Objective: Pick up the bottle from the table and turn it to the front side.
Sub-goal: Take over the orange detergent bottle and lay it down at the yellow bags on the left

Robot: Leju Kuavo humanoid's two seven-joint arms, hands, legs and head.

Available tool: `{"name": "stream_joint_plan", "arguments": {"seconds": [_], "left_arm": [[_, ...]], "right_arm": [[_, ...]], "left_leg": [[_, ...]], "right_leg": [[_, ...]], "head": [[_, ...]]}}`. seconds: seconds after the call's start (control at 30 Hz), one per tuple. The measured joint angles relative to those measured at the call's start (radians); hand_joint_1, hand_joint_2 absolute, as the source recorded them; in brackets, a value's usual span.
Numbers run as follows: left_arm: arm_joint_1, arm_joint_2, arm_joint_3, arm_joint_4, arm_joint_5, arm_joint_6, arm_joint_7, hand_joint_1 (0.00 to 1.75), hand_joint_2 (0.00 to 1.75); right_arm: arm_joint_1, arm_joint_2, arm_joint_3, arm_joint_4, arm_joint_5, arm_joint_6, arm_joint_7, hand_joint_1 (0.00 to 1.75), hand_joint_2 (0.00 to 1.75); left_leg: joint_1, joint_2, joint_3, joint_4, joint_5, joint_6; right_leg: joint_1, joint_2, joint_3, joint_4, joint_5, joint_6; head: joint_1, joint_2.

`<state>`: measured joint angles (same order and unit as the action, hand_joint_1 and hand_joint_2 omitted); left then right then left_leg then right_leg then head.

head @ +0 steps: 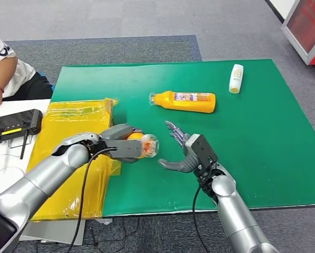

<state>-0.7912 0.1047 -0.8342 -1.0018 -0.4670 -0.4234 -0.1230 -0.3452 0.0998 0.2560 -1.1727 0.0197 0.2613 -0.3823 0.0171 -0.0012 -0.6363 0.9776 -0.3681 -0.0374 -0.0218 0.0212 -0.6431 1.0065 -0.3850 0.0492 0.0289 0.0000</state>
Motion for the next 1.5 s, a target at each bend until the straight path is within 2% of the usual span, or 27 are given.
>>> {"name": "stream_joint_plan", "arguments": {"seconds": [0.1,0.23,0.37,0.5,0.73,1.0,1.27,1.37,1.5], "left_arm": [[-0.076,-0.022,-0.055,0.007,0.011,-0.113,0.034,1.75,1.75],[-0.189,-0.035,-0.138,0.045,0.105,-0.261,0.016,1.75,1.75],[-0.283,-0.042,-0.222,0.1,0.169,-0.303,0.011,1.75,1.75],[-0.339,-0.054,-0.282,0.158,0.202,-0.308,0.011,1.75,1.75],[-0.378,-0.073,-0.356,0.228,0.241,-0.31,0.002,1.75,1.75],[-0.385,-0.088,-0.406,0.357,0.311,-0.312,0.0,1.75,1.75],[-0.387,-0.133,-0.421,0.506,0.335,-0.279,0.082,1.75,1.75],[-0.39,-0.131,-0.418,0.53,0.383,-0.353,0.03,1.75,1.75],[-0.391,-0.097,-0.41,0.536,0.459,-0.455,-0.064,1.75,1.75]], "right_arm": [[-0.006,0.006,-0.005,0.0,0.006,-0.006,0.013,0.0,1.75],[-0.021,0.013,-0.006,0.013,0.003,-0.003,0.013,0.0,1.75],[-0.041,0.022,-0.006,0.031,-0.001,-0.008,0.009,0.0,1.75],[-0.06,0.029,-0.006,0.047,0.001,-0.018,0.008,0.0,1.75],[-0.078,0.04,-0.006,0.072,0.009,-0.037,0.011,0.0,1.75],[-0.101,0.045,-0.006,0.106,0.032,-0.063,0.009,0.0,1.75],[-0.132,0.056,-0.003,0.12,0.054,-0.093,0.046,0.0,1.75],[-0.14,0.058,0.004,0.127,0.055,-0.092,0.042,0.0,1.75],[-0.161,0.062,0.03,0.139,0.042,-0.092,0.031,0.0,1.75]], "left_leg": [[0.0,0.0,-0.001,0.0,0.0,0.0],[0.0,0.0,-0.001,0.0,0.0,0.0],[0.0,0.0,-0.001,0.0,0.0,0.0],[0.0,0.0,-0.001,0.0,0.0,0.0],[0.0,0.0,-0.001,0.0,0.0,0.0],[0.0,0.0,-0.001,0.0,0.001,0.0],[0.0,0.0,-0.002,0.0,0.001,0.0],[0.0,0.001,-0.001,0.0,0.001,-0.001],[0.0,0.0,-0.002,0.0,0.002,-0.002]], "right_leg": [[0.0,0.0,0.0,0.0,0.0,0.0],[0.0,0.0,-0.001,0.0,0.0,0.0],[0.0,0.0,-0.001,0.0,0.0,0.0],[0.0,0.0,-0.001,0.0,0.0,0.0],[0.0,0.0,-0.001,0.0,0.0,0.0],[0.0,0.0,-0.001,0.001,0.0,0.0],[0.0,0.001,-0.001,0.001,0.001,0.0],[0.0,0.002,-0.002,0.002,0.001,0.0],[0.0,0.001,-0.002,0.003,0.001,-0.001]], "head": [[0.0,0.0],[0.0,0.0],[0.0,0.0],[0.0,0.0],[0.0,0.0],[0.0,0.0],[0.0,0.0],[0.0,0.0],[0.0,0.0]]}}
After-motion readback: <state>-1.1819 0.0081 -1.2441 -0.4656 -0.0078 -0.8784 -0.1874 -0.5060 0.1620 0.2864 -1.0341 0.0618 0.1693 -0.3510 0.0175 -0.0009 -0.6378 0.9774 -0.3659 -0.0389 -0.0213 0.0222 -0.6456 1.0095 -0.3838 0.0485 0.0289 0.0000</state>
